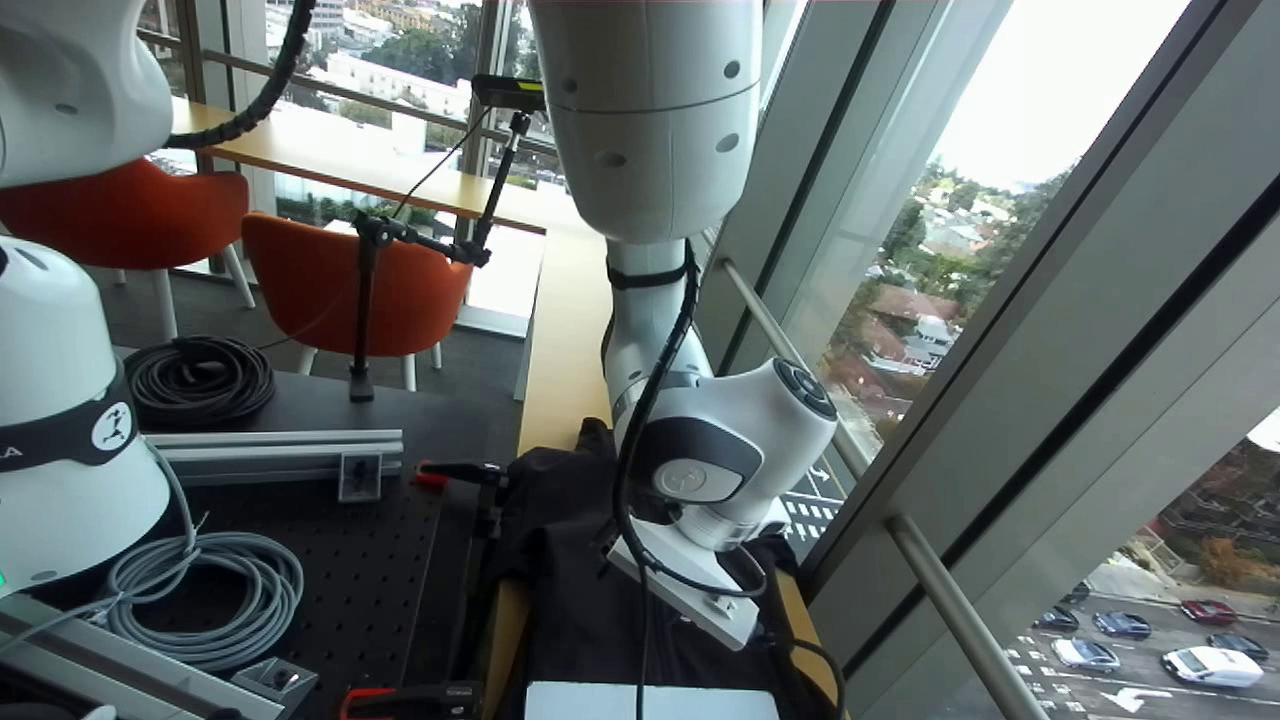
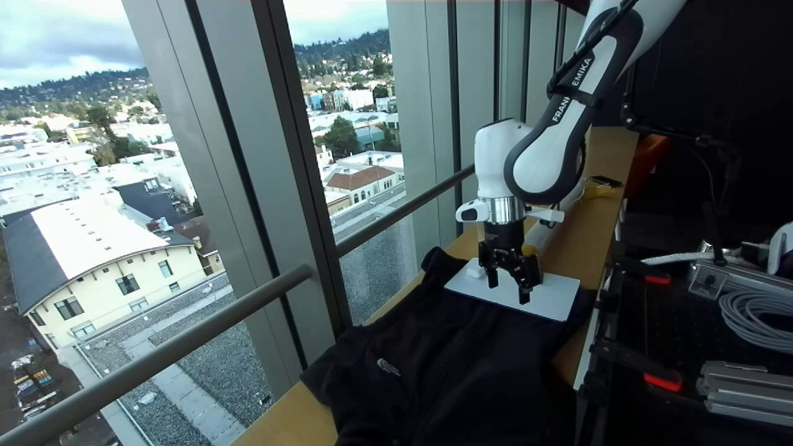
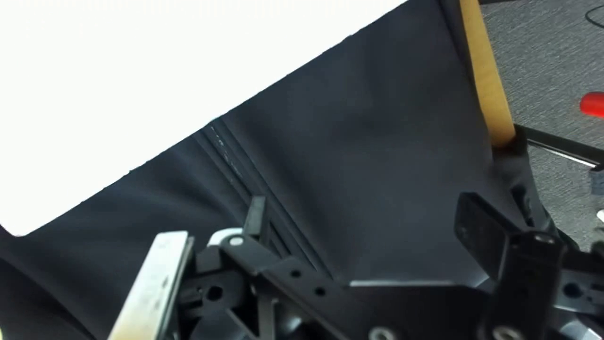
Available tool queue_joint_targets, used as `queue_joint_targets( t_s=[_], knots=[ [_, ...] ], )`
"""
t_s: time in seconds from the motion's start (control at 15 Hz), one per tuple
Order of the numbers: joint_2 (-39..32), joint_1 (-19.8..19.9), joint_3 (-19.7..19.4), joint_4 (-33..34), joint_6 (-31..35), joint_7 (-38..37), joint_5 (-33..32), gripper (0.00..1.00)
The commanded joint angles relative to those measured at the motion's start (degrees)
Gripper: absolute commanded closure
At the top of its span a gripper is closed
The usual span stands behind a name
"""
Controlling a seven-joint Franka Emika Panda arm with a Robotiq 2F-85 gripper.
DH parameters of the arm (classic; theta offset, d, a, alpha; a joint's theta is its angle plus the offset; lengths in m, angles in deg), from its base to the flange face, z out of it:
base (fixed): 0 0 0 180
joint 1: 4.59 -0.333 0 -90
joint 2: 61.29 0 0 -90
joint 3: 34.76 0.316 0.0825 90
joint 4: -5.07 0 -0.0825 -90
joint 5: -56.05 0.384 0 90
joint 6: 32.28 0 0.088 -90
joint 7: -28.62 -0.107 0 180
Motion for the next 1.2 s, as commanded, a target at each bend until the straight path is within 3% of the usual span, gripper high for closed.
queue_joint_targets(
  t_s=[0.0,0.53,1.13],
  knots=[
    [2.7,0.6,-2.2,-1.1,-0.8,4.3,0.9,0.0],
    [-2.1,5.6,-4.1,9.8,-4.1,20.7,2.9,0.0],
    [-15.0,3.4,-7.6,30.5,-13.0,31.8,2.0,0.0]
  ],
)
